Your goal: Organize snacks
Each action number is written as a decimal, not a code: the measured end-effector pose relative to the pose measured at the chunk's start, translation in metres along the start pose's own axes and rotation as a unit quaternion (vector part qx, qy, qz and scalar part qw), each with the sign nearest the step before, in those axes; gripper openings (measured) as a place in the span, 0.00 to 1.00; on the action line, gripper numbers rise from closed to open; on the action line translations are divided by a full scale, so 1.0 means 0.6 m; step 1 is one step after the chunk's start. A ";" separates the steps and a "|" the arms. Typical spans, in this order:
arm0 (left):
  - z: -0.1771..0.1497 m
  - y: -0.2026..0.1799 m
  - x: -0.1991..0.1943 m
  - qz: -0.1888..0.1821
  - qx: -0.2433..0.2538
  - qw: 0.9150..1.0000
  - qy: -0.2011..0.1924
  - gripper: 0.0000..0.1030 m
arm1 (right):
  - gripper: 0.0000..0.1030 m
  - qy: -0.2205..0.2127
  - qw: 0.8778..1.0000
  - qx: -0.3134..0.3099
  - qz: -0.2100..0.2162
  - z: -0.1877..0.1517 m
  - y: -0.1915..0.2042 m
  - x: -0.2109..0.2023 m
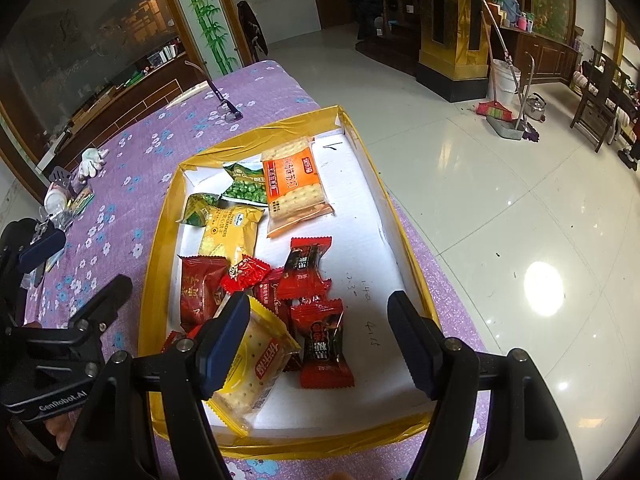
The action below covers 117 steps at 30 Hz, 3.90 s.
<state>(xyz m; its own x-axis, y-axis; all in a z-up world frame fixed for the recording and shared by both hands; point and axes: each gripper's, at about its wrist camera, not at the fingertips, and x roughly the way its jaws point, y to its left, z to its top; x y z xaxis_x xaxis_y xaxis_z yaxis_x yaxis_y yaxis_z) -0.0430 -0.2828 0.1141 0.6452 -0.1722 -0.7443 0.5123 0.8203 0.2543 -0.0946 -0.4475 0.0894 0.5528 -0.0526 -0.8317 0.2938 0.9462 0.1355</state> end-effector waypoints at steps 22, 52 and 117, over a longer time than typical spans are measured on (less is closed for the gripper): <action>-0.013 0.006 -0.002 -0.005 -0.009 0.999 0.030 0.99 | 1.00 -0.069 0.996 -0.006 0.050 -0.019 -0.001 -0.051; -0.023 0.005 0.000 -0.006 -0.003 0.999 0.038 0.99 | 1.00 -0.056 0.998 -0.013 0.036 -0.026 0.006 -0.036; -0.024 -0.007 0.008 -0.012 0.007 0.999 0.045 0.99 | 1.00 -0.054 0.998 -0.012 0.035 -0.027 -0.001 -0.033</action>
<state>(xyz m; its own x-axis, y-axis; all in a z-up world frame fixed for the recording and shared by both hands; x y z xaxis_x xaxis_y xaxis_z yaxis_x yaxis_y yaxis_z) -0.0500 -0.2797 0.1005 0.5790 -0.1420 -0.8029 0.5358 0.8085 0.2434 -0.1183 -0.4419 0.0970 0.6521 -0.0198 -0.7578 0.2346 0.9559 0.1769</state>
